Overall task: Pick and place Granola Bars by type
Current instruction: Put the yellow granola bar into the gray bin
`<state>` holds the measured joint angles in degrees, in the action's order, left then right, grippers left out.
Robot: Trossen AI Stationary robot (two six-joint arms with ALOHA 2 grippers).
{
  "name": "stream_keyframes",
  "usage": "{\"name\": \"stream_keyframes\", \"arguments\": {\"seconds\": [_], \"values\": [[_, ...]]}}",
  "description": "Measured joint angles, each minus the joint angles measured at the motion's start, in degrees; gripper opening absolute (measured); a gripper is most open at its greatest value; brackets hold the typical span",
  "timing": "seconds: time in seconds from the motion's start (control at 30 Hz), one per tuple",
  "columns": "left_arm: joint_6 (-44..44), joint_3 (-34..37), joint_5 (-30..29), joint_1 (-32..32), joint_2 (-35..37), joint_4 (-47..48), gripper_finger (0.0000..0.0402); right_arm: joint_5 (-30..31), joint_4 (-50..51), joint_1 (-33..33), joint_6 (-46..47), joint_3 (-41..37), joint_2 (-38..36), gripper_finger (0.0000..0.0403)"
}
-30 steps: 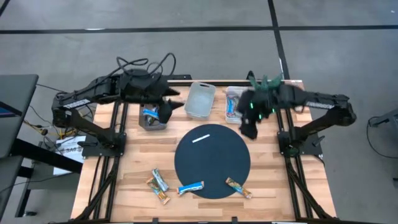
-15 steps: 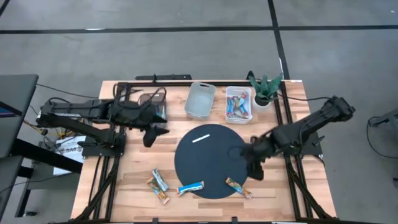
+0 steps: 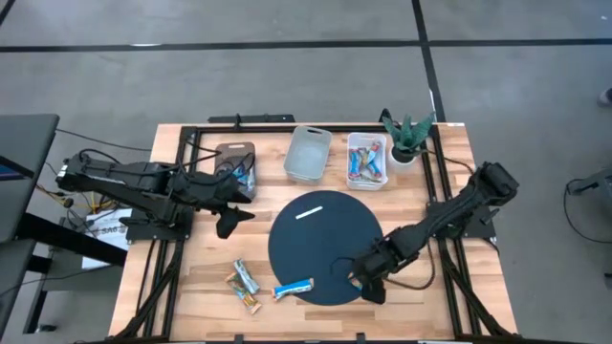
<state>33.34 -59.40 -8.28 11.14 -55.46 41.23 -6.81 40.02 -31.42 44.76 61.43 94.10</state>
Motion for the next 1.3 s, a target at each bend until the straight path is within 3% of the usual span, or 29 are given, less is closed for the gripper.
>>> {"name": "stream_keyframes", "arguments": {"seconds": [0.57, 0.7, 0.97, 1.3], "values": [[-1.5, 0.0, 0.5, 0.6, 0.1, 3.0, 0.0238, -4.0, -4.9, -0.8, 4.9, 0.2, 11.1, 0.0218], [-1.7, 0.0, 1.0, 0.6, 0.1, 3.0, 0.0238, -3.9, -4.8, -0.6, 5.4, 0.0, 10.7, 0.0175], [-2.3, 0.0, 1.2, 0.6, 0.1, 2.9, 0.0238, -3.8, -4.9, 0.3, 5.3, 0.0, 8.1, 0.0017], [-2.3, 0.0, 1.2, 0.6, 0.1, 2.6, 0.0238, -1.8, -4.9, 4.7, 1.7, 2.0, 2.1, 0.0005]]}}
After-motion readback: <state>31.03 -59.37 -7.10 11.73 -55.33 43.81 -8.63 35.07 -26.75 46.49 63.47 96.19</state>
